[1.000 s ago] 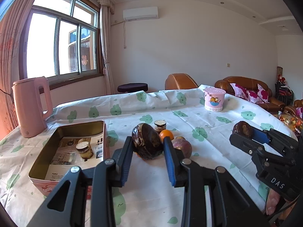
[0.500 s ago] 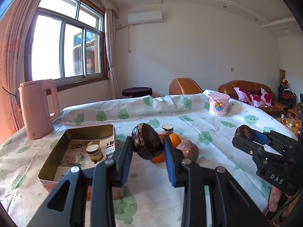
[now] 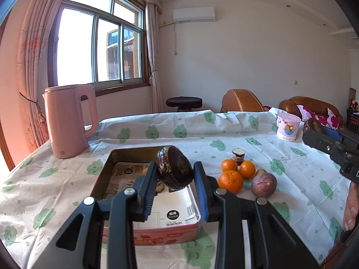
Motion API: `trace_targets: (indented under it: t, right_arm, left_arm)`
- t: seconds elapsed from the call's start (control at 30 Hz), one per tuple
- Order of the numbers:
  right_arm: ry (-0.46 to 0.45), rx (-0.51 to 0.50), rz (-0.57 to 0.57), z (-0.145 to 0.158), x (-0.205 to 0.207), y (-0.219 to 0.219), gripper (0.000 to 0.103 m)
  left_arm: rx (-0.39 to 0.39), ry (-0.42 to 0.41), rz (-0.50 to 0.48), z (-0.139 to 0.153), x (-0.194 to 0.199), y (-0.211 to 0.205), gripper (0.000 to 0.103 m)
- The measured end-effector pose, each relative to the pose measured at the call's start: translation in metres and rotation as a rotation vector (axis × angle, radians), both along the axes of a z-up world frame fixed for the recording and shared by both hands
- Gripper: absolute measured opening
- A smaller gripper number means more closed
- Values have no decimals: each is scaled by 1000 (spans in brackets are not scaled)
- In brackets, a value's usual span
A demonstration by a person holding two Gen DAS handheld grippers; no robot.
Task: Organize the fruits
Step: 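Lift both dried fruits and carry them toward the tin box, then lower both dried fruits into the tin box and open both grippers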
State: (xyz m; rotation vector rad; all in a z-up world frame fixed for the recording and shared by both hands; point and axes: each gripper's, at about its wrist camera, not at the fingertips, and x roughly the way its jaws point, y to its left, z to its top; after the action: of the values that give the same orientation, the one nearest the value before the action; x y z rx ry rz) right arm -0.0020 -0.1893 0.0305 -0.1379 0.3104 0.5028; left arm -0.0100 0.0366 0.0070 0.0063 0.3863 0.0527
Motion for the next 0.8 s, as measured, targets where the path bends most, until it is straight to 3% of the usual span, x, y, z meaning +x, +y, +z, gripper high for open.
trace_targets:
  t: [0.37, 0.8]
  right_arm:
    - [-2, -68, 111, 27, 41, 67, 39]
    - [104, -169, 231, -10, 72, 162, 39]
  left_arm:
    - [-5, 84, 104, 1, 33, 67, 34]
    - [11, 205, 84, -15, 67, 90, 34]
